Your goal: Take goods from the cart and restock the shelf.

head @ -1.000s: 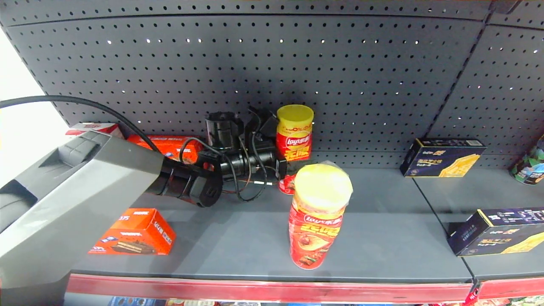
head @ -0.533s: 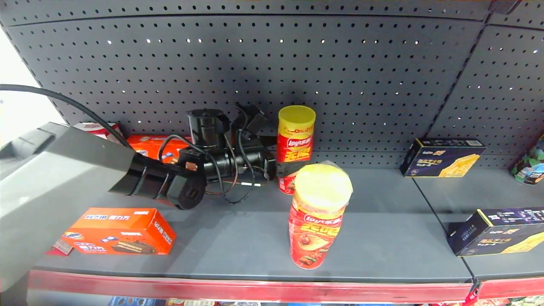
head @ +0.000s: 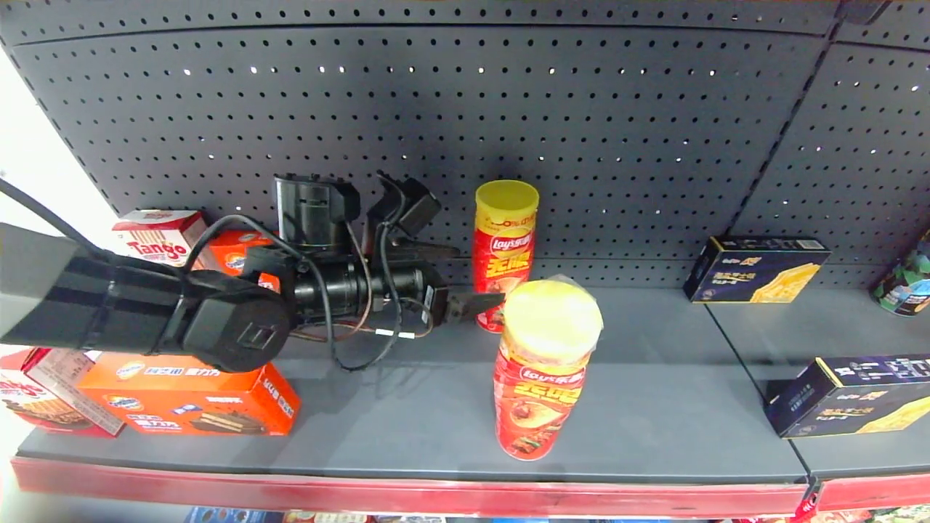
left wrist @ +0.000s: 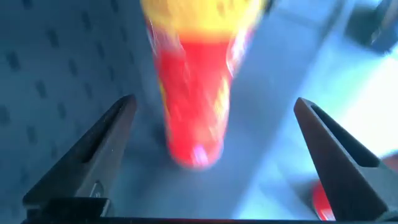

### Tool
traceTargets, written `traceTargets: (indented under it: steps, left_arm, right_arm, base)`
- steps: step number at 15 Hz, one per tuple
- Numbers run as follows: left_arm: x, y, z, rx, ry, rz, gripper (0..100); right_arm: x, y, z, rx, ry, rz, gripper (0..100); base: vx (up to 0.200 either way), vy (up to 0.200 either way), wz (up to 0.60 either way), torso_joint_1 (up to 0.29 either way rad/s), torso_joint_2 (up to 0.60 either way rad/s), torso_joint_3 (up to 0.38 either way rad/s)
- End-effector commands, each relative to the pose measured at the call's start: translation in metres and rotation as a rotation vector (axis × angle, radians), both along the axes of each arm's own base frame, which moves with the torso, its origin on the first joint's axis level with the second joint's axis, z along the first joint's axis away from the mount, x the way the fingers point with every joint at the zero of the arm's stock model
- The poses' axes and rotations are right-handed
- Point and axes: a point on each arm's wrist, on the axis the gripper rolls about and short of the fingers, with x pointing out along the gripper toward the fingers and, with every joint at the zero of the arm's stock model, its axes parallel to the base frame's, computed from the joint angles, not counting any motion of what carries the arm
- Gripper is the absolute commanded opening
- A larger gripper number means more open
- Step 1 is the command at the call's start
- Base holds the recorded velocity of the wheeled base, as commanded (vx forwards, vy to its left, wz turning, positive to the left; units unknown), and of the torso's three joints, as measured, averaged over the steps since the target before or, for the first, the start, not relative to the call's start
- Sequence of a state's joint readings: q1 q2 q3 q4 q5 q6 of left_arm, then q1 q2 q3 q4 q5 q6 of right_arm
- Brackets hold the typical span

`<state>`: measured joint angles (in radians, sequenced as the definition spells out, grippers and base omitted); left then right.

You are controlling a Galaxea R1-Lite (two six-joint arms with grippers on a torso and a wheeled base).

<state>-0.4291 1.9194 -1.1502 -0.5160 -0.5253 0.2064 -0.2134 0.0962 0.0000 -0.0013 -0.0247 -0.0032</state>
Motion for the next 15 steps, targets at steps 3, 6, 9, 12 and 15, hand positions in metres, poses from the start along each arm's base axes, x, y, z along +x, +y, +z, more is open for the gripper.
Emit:
traceTargets:
  steps: [3, 6, 9, 12, 15]
  left_arm:
    - [-0.023, 0.016, 0.008, 0.074, -0.011, 0.138, 100]
    - [-0.018, 0.018, 0.006, 0.104, -0.026, 0.238, 100]
    - [-0.006, 0.012, 0.0, 0.117, -0.022, 0.272, 100]
    - [0.005, 0.005, -0.003, 0.115, -0.025, 0.277, 100]
    - [0.009, 0.003, -0.004, 0.113, -0.027, 0.279, 100]
  right_arm:
    - [0.0, 0.0, 0.0, 0.001, 0.002, 0.0, 100]
    - [0.0, 0.0, 0.0, 0.001, 0.002, 0.0, 100]
    - [0.0, 0.0, 0.0, 0.001, 0.002, 0.0, 100]
    - [0.0, 0.0, 0.0, 0.001, 0.002, 0.0, 100]
    - [0.0, 0.0, 0.0, 0.001, 0.002, 0.0, 100]
  base:
    - [0.0, 0.0, 0.0, 0.0, 0.0, 0.0]
    - [0.0, 0.0, 0.0, 0.0, 0.0, 0.0]
    - [0.0, 0.0, 0.0, 0.0, 0.0, 0.0]
    - [0.0, 0.0, 0.0, 0.0, 0.0, 0.0]
    - [0.0, 0.0, 0.0, 0.0, 0.0, 0.0]
